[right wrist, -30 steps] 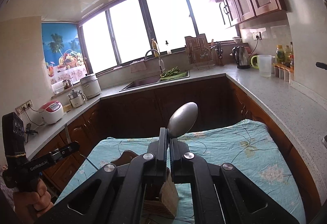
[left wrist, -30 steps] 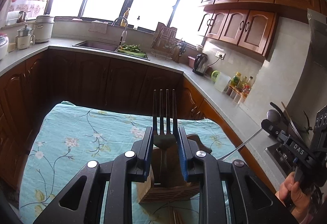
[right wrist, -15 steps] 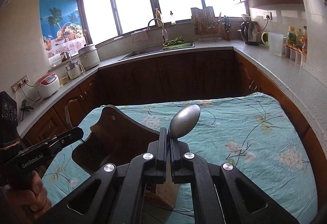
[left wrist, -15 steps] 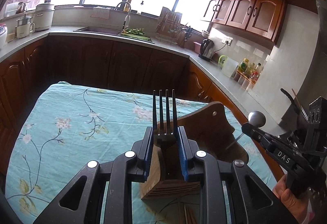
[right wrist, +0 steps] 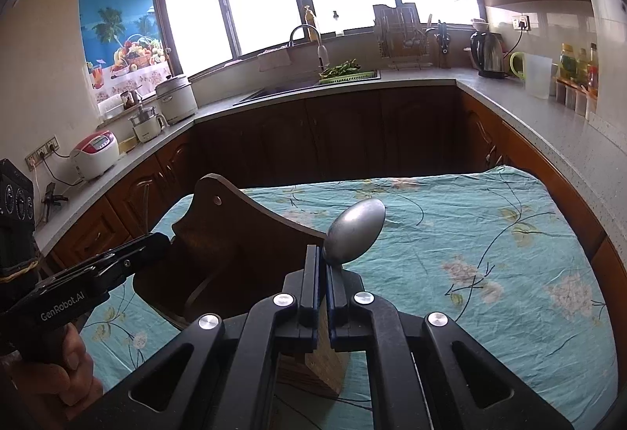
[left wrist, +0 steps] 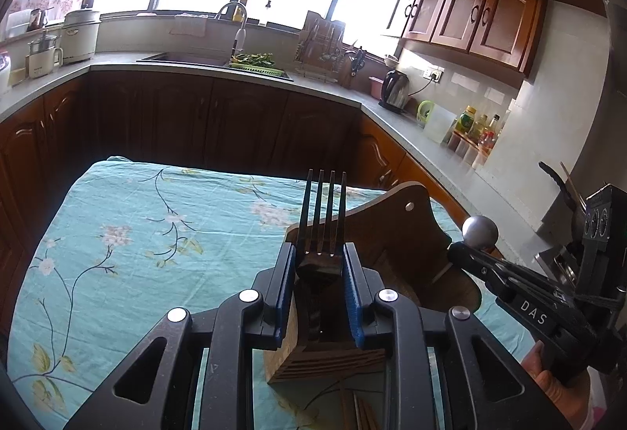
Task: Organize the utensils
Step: 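Lower the fork into the wooden holder with the left gripper while the right inserts the spoon, then open both grippers and pull them back from the holder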
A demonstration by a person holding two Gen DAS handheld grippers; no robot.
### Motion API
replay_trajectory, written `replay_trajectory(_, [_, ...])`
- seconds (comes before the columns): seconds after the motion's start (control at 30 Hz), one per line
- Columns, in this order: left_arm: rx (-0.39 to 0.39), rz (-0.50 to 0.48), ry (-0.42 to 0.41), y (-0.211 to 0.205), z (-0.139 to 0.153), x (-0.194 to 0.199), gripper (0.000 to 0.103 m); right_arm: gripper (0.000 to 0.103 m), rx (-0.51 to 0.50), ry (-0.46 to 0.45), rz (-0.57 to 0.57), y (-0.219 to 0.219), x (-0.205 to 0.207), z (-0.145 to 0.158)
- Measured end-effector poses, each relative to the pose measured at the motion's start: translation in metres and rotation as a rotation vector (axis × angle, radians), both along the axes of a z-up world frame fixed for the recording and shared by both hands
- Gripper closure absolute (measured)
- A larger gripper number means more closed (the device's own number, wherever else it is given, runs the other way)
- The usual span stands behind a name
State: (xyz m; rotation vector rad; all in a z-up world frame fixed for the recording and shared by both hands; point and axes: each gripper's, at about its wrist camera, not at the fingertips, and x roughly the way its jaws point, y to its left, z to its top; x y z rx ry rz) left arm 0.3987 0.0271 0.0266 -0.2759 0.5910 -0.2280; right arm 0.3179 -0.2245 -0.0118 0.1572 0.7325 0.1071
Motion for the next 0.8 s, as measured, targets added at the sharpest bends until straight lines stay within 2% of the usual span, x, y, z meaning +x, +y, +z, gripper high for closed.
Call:
replay_trajectory(0.17, [0.007,0.014,0.001,0.005,-0.004,-0.009,0.080,0.096,0.007,-0.001,-0.003,-0.001,-0.001,0.000])
replay_trajectory(0.43, [0.003,0.027,0.024,0.011,-0.012,-0.013,0.080,0.095,0.012,0.001,-0.006,-0.001,-0.003,0.001])
replay_trajectory(0.5, [0.001,0.028,0.026,0.013,-0.010,-0.015,0.080,0.092,0.016,0.000,-0.015,-0.004,-0.004,0.002])
replay_trajectory(0.57, [-0.004,0.032,0.025,0.015,-0.007,-0.019,0.080,0.082,0.025,-0.004,-0.026,-0.008,-0.007,0.004])
replay_trajectory(0.63, [-0.013,0.034,0.023,0.019,-0.004,-0.024,0.078,0.075,0.030,-0.007,-0.038,-0.013,-0.011,0.004])
replay_trajectory(0.67, [-0.018,0.035,0.020,0.020,-0.003,-0.027,0.077,0.075,0.036,-0.007,-0.045,-0.015,-0.013,0.005])
replay_trajectory(0.8, [-0.034,0.055,0.012,0.029,0.002,-0.046,0.060,0.075,0.077,-0.005,-0.074,-0.028,-0.026,0.006])
